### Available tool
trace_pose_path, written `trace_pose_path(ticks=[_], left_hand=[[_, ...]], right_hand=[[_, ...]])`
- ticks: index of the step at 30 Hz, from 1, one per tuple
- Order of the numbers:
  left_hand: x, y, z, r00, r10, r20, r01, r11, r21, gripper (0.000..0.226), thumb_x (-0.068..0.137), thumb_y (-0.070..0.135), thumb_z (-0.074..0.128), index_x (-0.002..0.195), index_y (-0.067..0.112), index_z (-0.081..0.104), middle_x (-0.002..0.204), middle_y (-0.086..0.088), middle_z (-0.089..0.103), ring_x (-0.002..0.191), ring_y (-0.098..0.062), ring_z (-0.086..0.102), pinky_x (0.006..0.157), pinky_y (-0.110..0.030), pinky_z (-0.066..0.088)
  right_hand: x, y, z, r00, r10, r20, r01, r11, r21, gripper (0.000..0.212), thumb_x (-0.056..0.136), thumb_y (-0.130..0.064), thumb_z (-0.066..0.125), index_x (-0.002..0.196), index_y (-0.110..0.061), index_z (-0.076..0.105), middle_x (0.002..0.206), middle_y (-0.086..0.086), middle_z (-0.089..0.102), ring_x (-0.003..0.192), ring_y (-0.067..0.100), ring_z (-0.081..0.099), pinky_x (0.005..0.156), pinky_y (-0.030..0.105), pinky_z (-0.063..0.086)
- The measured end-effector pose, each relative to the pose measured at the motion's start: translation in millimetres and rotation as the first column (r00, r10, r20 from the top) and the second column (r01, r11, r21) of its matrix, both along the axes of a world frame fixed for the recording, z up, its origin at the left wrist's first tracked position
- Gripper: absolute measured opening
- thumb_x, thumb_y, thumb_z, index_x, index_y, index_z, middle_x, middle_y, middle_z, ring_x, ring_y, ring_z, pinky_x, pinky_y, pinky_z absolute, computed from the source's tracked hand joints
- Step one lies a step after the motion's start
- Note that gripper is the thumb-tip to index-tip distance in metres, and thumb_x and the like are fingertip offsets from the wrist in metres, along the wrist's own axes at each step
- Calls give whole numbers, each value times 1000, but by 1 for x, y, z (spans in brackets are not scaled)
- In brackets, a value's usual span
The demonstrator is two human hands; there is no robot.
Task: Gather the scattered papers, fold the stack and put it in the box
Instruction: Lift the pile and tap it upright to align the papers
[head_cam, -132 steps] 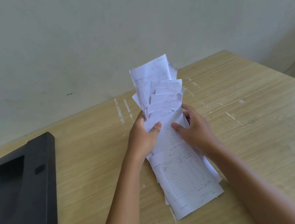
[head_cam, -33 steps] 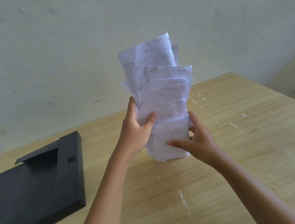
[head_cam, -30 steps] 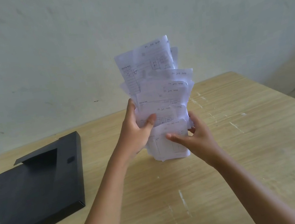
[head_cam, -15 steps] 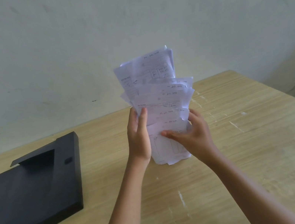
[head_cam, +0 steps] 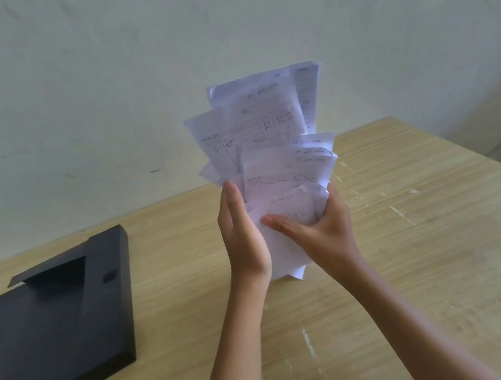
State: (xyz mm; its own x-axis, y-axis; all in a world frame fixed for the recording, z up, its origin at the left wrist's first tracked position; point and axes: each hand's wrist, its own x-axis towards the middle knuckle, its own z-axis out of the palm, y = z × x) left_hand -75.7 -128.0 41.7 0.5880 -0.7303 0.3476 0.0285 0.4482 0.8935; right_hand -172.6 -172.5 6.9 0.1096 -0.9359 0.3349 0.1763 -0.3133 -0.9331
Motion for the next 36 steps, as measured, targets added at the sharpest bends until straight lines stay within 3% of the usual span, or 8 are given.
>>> trace_pose_path(ticks=[8, 11, 14, 18, 21, 25, 31, 36], left_hand=[[4, -3, -10, 983, -44, 177, 37, 998, 42, 43, 110, 39, 30, 126, 23, 66, 118, 14, 75, 118, -4, 67, 96, -19, 51], [8, -6, -12, 971, -81, 226, 75, 997, 34, 47, 109, 38, 33, 139, 12, 58, 127, 6, 71, 125, -13, 64, 105, -34, 51], [18, -9, -18, 960, -63, 274, 52, 998, 48, 43, 105, 47, 40, 142, 28, 49, 126, 6, 67, 123, -7, 60, 106, -25, 46], [27, -4, -43, 981, -21, 195, -13, 985, 173, 75, 82, 76, 57, 147, 48, 32, 152, -3, 47, 141, -10, 48, 119, -46, 39], [23, -4, -65, 988, -57, 145, 16, 962, 274, 84, 77, 62, 66, 148, 26, 41, 141, -8, 59, 130, -9, 60, 110, -36, 50], [23, -9, -77, 984, -90, 155, 26, 927, 375, 48, 89, 50, 73, 124, 17, 65, 111, 0, 78, 106, -14, 75, 81, -26, 57], [18, -8, -69, 984, -74, 162, 20, 950, 312, 20, 97, 18, 69, 116, 13, 68, 91, 5, 80, 83, -8, 76, 62, -19, 55], [26, -3, -78, 935, -290, 204, 192, 898, 396, 41, 103, 12, 58, 133, 24, 33, 137, 4, 63, 121, -3, 66, 92, -20, 55]], right_hand=[[-8, -5, -10, 998, 65, 12, -66, 995, 72, 50, 65, -11, 93, 107, -5, 68, 97, 9, 78, 82, 23, 78, 59, 41, 63], [-14, -12, -15, 997, 67, -40, -64, 995, 77, 38, 70, -10, 89, 104, -8, 72, 96, 6, 79, 87, 20, 77, 71, 43, 64], [-14, -18, -13, 995, 90, -40, -87, 993, 86, 32, 74, -9, 86, 103, -12, 73, 99, 5, 78, 92, 20, 76, 78, 47, 63], [-12, -24, -12, 993, 113, -30, -110, 991, 74, 30, 76, -7, 84, 104, -11, 72, 102, 6, 78, 95, 22, 75, 81, 51, 62], [-10, -27, -14, 992, 121, -32, -119, 991, 65, 29, 77, -6, 84, 103, -10, 72, 101, 8, 78, 95, 25, 75, 81, 54, 61], [-10, -30, -15, 988, 152, -18, -152, 988, 39, 28, 82, -7, 81, 108, -8, 70, 105, 11, 76, 99, 26, 74, 84, 56, 59], [-7, -24, -6, 987, 161, 7, -161, 987, 10, 31, 87, -12, 75, 114, -16, 61, 108, 2, 74, 99, 14, 73, 80, 36, 61], [-11, -24, -6, 990, 135, 36, -137, 990, 35, 25, 91, -6, 70, 113, -12, 61, 105, 3, 75, 95, 13, 74, 74, 27, 60]])
